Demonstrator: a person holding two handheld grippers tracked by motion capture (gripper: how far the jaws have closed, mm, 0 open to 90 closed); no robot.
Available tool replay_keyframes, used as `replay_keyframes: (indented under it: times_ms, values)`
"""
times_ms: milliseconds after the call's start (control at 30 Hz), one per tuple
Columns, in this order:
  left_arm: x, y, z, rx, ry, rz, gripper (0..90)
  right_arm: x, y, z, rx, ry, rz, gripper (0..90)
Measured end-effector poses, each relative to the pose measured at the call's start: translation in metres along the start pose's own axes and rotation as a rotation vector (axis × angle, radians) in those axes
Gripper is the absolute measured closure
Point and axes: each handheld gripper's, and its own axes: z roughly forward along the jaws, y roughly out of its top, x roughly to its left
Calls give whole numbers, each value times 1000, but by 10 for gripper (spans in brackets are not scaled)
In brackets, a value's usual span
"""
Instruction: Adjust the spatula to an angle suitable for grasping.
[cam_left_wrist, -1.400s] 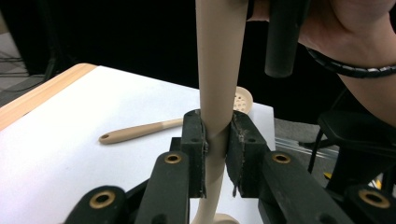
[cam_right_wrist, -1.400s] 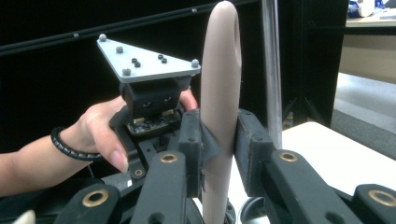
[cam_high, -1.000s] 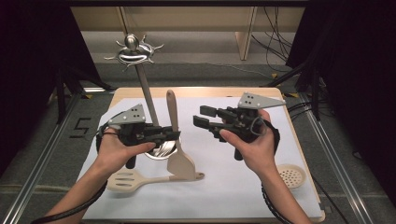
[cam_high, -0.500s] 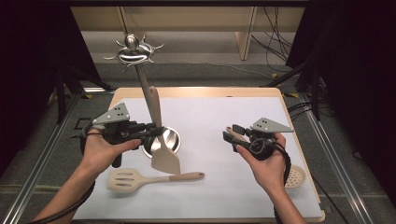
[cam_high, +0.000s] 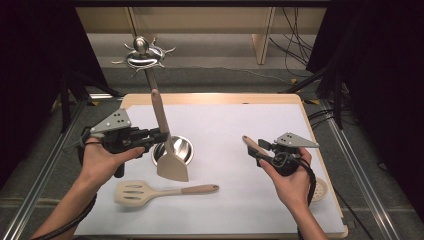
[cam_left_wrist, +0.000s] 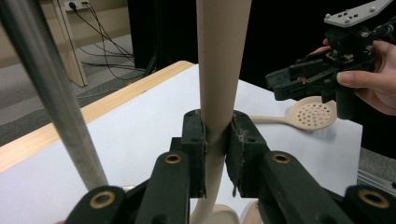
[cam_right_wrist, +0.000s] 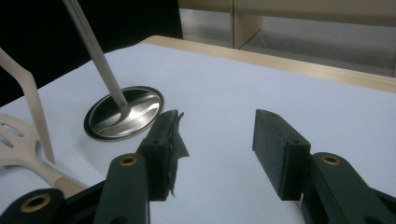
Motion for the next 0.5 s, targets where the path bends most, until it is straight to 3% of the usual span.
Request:
replay_keyframes:
  times_ms: [67,100,133,367,400,500]
  values:
    - [2,1,-3,-3,10,-2,772,-4,-1,-2,-9,-2,-15,516]
    - [3,1,-4,-1,11,1,771,-3,-1,-3,-3,-7,21,516]
    - [3,1,-7,-1,22,4,772,-6,-2,-4,-14,-9,2,516]
    - [7,1,-13,-10,20,12,771,-9,-2,-3,-9,-11,-2,514]
    - [8,1,-15,-10,19,14,771,-7,-2,-3,1,-15,35,514]
    - [10,2,-16,-9,25,16,771,-10,-3,-2,-4,-10,19,512]
